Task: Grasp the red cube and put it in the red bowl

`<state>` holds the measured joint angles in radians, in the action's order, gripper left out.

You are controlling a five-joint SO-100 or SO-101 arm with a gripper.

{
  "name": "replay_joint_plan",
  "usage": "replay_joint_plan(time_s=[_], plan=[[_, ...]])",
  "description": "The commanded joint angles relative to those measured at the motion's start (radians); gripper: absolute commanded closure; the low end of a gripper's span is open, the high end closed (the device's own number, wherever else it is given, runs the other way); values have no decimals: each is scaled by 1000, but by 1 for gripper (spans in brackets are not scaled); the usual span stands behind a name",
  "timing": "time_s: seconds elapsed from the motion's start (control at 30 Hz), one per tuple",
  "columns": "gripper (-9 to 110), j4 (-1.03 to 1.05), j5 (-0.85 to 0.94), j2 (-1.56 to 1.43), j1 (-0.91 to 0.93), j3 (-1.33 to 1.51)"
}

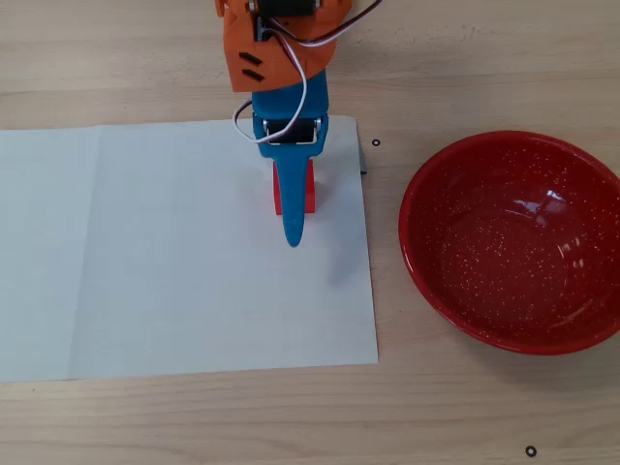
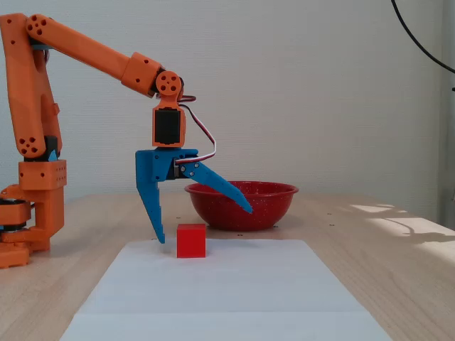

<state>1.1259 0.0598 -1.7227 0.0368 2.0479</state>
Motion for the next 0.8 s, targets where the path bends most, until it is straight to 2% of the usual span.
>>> replay_joint_plan(time_s=[0.0, 0.77], plan=[[37, -17, 18, -29, 2, -103], [41, -109, 44, 55, 18, -69]])
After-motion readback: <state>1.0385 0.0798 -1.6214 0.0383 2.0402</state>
